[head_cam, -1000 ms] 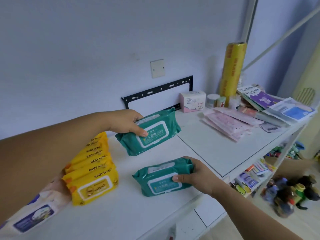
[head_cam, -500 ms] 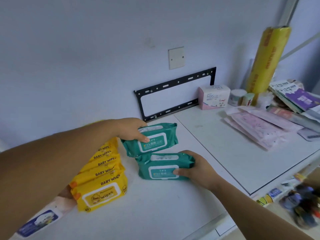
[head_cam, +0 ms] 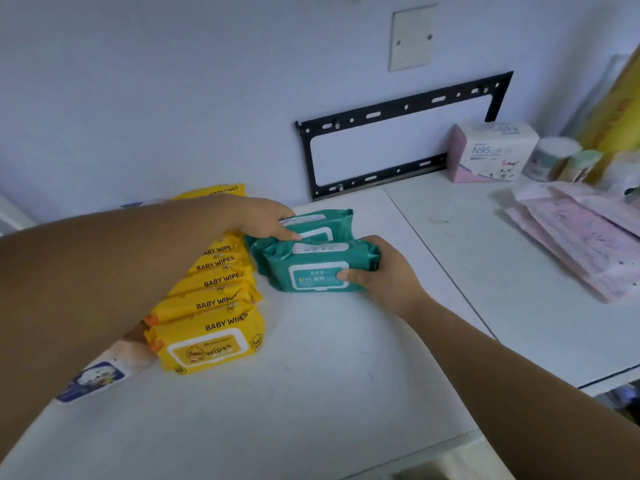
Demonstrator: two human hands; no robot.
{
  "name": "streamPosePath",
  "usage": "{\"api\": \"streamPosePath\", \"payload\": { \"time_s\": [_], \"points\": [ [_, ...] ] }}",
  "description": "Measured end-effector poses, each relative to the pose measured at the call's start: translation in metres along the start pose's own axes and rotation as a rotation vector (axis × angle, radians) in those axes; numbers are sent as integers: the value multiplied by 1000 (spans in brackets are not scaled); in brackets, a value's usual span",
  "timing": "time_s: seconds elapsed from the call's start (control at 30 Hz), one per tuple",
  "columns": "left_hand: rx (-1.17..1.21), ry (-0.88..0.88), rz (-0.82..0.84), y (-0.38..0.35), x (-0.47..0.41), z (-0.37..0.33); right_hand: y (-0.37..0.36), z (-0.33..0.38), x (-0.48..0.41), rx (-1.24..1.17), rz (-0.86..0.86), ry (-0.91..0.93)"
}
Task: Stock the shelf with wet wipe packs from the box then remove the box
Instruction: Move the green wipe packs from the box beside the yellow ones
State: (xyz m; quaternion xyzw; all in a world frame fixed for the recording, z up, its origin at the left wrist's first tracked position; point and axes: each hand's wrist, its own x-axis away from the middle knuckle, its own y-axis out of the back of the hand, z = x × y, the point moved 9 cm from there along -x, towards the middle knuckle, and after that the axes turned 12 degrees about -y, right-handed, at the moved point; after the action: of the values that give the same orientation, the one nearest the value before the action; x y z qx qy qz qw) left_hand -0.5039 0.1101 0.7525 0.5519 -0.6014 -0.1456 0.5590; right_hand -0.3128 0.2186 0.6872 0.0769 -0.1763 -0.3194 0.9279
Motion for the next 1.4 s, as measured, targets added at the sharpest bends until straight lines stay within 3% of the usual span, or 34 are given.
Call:
{"api": "streamPosePath", "payload": {
  "time_s": [0.4, 0.8, 1.0, 1.4],
  "points": [
    [-27, 79, -53, 14, 14, 15, -37, 20, -33, 137, 40, 16],
    [26, 64, -241, 22, 22, 19, -31, 21, -27, 340, 31, -20],
    [121, -85, -445, 38, 39, -4, -6, 19, -16, 509, -66, -34],
    [56, -430, -366, -3, 57, -144, 102, 4, 91, 515, -276, -110]
  ]
}}
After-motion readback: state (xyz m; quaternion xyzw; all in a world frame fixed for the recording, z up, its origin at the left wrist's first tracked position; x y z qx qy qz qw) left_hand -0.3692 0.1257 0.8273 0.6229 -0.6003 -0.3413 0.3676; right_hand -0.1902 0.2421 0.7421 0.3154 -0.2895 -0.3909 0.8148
